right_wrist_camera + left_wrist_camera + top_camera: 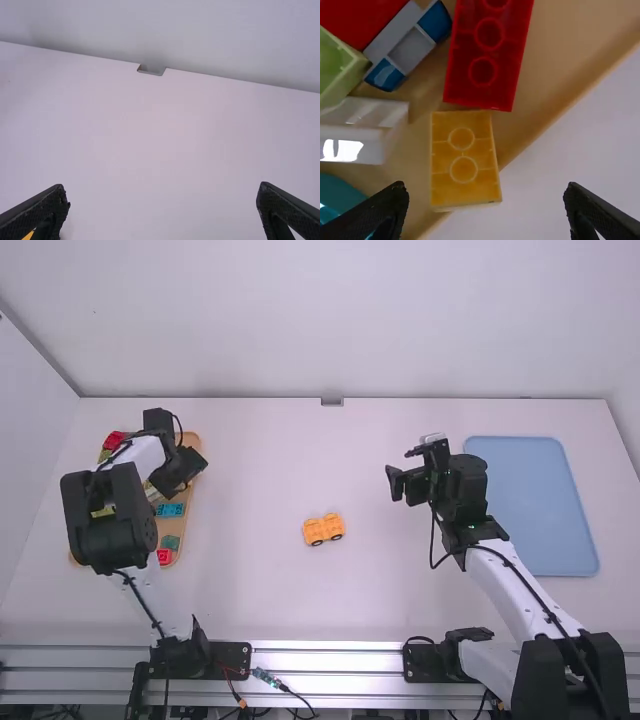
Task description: Assemble lego blocks to make yellow taxi
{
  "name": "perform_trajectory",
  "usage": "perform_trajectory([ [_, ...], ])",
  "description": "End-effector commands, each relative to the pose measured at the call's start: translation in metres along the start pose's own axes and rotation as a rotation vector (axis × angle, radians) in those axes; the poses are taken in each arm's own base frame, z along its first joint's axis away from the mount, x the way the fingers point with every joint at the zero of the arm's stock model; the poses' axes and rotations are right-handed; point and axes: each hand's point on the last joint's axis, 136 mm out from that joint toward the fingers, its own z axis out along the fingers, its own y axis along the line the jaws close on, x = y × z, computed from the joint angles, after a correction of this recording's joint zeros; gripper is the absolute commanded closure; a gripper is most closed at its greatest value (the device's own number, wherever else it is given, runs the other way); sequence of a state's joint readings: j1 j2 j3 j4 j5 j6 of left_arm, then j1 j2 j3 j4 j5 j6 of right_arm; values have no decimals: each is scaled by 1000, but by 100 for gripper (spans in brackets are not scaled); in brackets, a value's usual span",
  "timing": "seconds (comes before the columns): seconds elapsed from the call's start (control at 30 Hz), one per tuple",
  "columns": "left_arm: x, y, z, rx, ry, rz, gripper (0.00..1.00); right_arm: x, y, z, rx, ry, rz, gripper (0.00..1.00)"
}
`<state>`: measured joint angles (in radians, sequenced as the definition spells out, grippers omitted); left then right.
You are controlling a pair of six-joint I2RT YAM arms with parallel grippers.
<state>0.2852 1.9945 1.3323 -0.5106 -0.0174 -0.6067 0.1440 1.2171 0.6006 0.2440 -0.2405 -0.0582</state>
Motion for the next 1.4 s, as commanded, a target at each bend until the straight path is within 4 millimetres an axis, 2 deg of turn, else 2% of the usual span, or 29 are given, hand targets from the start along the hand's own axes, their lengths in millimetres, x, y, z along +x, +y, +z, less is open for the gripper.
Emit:
perform_trajectory([
  [0.0,2,11,7,-51,-1,-11,21,4,1,1,-3,8,3,1],
  [0.13,0,14,6,-82,-23,-26,28,4,1,1,-4,9,3,1],
  [0.63,6,20,16,-77,-25,-33,31,5,1,1,-4,12,3,1],
  [0.87,3,18,17,-67,-40,-33,45,5,1,1,-4,13,3,1],
  [1.2,1,17,16,-63,-46,-34,49,5,1,1,-4,13,3,1],
  [1.37,1,17,16,-62,-47,-34,55,5,1,1,-4,13,3,1],
])
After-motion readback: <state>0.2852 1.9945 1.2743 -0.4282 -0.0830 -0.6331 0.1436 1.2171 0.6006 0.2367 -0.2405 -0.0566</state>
